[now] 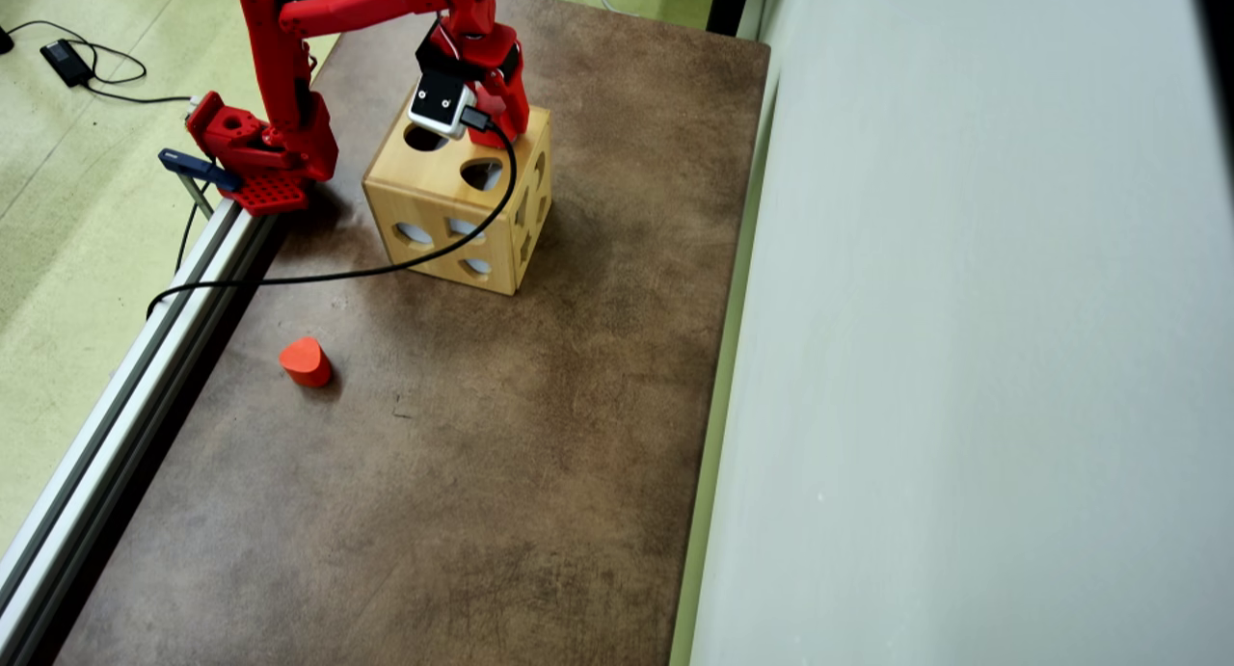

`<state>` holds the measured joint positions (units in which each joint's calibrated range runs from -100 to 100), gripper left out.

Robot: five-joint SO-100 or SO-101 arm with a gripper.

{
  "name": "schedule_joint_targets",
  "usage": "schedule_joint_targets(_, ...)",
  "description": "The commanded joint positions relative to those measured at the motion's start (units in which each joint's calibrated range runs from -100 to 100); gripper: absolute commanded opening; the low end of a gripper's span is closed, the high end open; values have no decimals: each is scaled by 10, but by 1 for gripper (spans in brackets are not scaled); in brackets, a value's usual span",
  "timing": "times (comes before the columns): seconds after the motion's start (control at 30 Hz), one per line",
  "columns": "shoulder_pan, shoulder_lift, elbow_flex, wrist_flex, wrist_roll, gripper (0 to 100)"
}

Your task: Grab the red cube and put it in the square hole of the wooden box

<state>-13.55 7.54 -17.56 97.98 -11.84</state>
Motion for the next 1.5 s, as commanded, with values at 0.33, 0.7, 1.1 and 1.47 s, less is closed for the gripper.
schedule_joint_targets(0.33, -37, -4, -12, -2, 0, 3)
schedule_joint_targets(0.7, -35, -4, -8, -1, 34, 3)
schedule_joint_targets(1.1, -36, -10, -4, -1, 35, 3)
schedule_joint_targets(1.47, -32, -6, -3, -1, 34, 3)
